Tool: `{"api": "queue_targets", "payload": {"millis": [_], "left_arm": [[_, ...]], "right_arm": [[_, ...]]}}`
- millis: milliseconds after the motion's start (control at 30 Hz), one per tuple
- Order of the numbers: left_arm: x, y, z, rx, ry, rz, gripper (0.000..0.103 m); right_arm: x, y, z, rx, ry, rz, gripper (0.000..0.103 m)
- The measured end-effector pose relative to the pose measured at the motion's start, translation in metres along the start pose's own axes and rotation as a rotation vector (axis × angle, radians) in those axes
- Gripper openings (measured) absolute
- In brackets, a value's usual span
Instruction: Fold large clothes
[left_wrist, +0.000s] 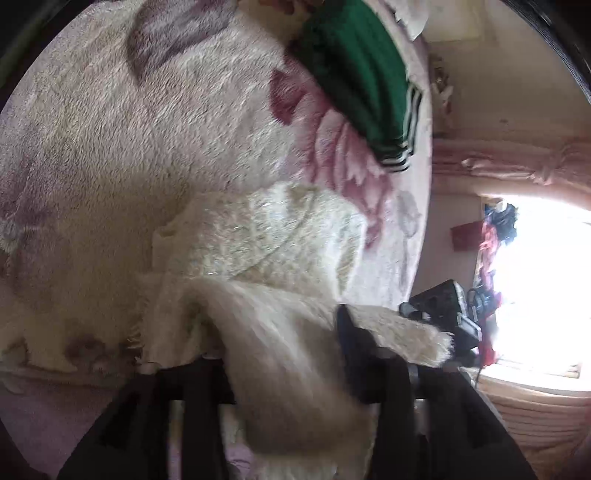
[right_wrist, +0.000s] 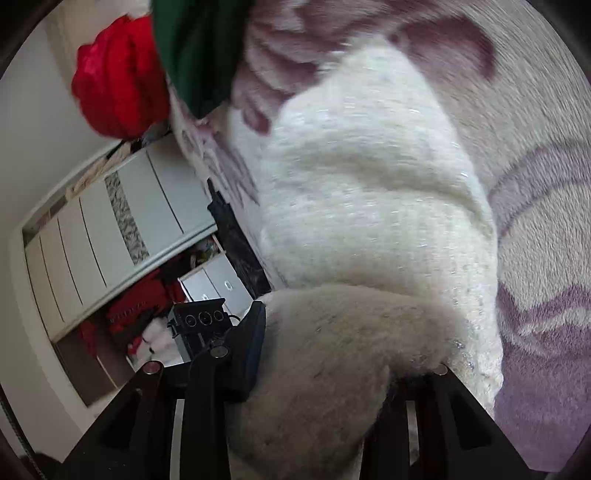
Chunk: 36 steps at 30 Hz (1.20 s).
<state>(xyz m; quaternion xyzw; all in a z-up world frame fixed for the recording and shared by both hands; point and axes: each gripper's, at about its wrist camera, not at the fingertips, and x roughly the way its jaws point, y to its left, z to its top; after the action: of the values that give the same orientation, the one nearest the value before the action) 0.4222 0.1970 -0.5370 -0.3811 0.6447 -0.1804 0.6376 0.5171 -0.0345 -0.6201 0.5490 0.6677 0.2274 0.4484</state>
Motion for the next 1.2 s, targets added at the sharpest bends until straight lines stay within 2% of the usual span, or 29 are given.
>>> {"api": "queue_targets", "payload": {"millis": [33, 67, 100, 133, 167, 233, 300, 333, 400, 433, 533, 667, 733, 800, 867, 967, 1067, 1133, 1167, 1200], "left_arm": [[-0.004, 0.0, 0.001, -0.015, -0.031, -0.018, 0.087], [-0.008, 0.001, 0.004, -0.03, -0.062, -0.038, 0.095], [-0.015, 0.001, 0.004, -0.047, -0.096, -0.044, 0.095], [-0.019, 0.002, 0.005, -0.054, -0.124, -0.031, 0.095], [-0.023, 0.002, 0.006, -0.052, -0.15, -0.008, 0.095], [-0.034, -0.004, 0.002, -0.032, -0.211, 0.059, 0.095], [-0.04, -0.016, -0.01, 0.027, -0.255, 0.146, 0.095], [-0.042, -0.021, -0.017, 0.057, -0.272, 0.197, 0.095], [-0.045, -0.031, -0.041, 0.121, -0.303, 0.325, 0.095], [-0.044, -0.033, -0.051, 0.138, -0.307, 0.36, 0.095], [-0.02, -0.03, -0.074, 0.17, -0.277, 0.437, 0.095], [0.033, -0.007, -0.067, 0.147, -0.226, 0.57, 0.095], [0.051, 0.012, -0.048, 0.086, -0.227, 0.572, 0.097], [0.055, 0.029, -0.029, 0.002, -0.238, 0.519, 0.099], [0.053, 0.037, -0.019, -0.04, -0.254, 0.489, 0.1], [0.052, 0.038, -0.016, -0.039, -0.259, 0.498, 0.1], [0.049, 0.038, -0.017, -0.021, -0.271, 0.541, 0.1], [0.042, 0.039, -0.02, -0.035, -0.287, 0.581, 0.1], [0.038, 0.039, -0.021, -0.043, -0.294, 0.591, 0.1], [0.031, 0.038, -0.024, -0.053, -0.311, 0.595, 0.1]], "right_arm": [[0.001, 0.008, 0.001, -0.015, 0.0, -0.011, 0.038], [0.002, 0.013, 0.003, -0.022, 0.004, -0.019, 0.043], [0.005, 0.019, 0.004, -0.023, 0.013, -0.019, 0.059], [-0.001, 0.016, 0.007, -0.019, 0.013, 0.012, 0.07], [-0.015, 0.005, 0.009, -0.019, 0.009, 0.046, 0.086], [-0.03, 0.017, 0.01, -0.061, -0.029, 0.166, 0.087], [-0.047, 0.021, 0.01, -0.086, -0.056, 0.184, 0.087], [-0.055, 0.027, 0.007, -0.114, -0.078, 0.133, 0.087], [-0.071, 0.034, -0.003, -0.189, -0.11, -0.036, 0.087], [-0.078, 0.038, -0.015, -0.246, -0.117, -0.16, 0.087], [-0.093, 0.028, -0.036, -0.351, -0.109, -0.385, 0.087], [-0.082, 0.006, -0.027, -0.44, -0.033, -0.477, 0.088], [-0.063, -0.01, -0.004, -0.502, 0.023, -0.532, 0.088], [-0.039, -0.026, 0.022, -0.552, 0.092, -0.542, 0.088], [-0.014, -0.045, 0.049, -0.564, 0.175, -0.512, 0.09], [0.014, -0.069, 0.083, -0.467, 0.276, -0.342, 0.101], [0.029, -0.062, 0.087, -0.451, 0.272, -0.235, 0.1], [0.04, -0.055, 0.078, -0.47, 0.263, -0.236, 0.081], [0.042, -0.055, 0.073, -0.458, 0.247, -0.242, 0.067], [0.038, -0.056, 0.069, -0.426, 0.21, -0.237, 0.059]]}}
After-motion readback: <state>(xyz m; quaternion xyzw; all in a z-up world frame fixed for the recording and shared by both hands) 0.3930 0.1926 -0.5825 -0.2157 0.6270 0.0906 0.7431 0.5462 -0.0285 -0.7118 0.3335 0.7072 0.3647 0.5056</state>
